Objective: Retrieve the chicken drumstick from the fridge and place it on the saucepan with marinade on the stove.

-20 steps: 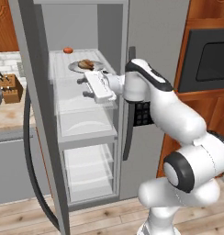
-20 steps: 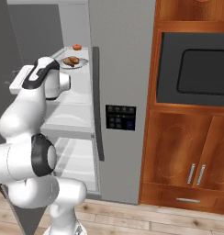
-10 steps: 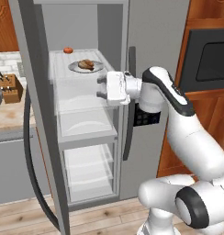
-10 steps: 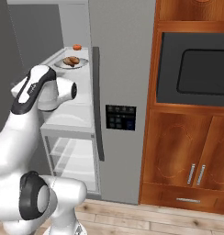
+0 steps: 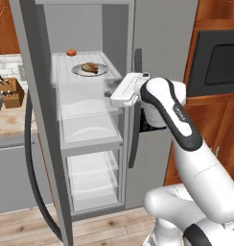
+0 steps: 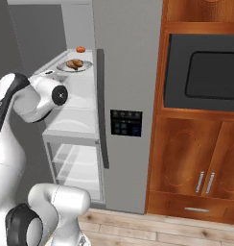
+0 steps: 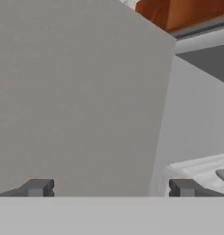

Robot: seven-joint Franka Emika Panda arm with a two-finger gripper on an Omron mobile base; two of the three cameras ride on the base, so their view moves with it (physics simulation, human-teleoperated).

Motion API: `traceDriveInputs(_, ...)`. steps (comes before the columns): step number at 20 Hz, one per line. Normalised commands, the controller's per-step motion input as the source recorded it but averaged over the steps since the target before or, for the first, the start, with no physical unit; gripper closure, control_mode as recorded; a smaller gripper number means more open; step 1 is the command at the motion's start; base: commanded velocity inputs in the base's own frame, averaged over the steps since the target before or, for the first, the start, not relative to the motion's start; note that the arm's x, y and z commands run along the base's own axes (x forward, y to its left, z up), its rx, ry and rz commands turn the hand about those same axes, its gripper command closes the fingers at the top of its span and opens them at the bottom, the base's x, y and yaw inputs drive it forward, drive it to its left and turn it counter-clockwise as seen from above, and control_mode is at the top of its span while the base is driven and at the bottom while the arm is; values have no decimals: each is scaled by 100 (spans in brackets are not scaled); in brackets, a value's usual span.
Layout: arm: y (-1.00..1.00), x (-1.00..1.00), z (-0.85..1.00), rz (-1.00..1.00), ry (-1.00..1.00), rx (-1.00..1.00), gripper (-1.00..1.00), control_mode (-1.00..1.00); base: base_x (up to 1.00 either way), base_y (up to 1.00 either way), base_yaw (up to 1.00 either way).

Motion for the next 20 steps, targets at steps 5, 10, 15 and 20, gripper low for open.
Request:
traceDriveInputs(5,-50,-10,0,-31,4,-13,-100,-100,0,0,0)
traceDriveInputs(10,-45,-10,1,-32,7,-13,-100,-100,0,0,0)
traceDriveInputs(15,-30,-10,14,-32,13,-11,-100,-100,0,0,0)
traceDriveInputs(20,-22,-17,25,-30,18,-6,-100,-100,0,0,0)
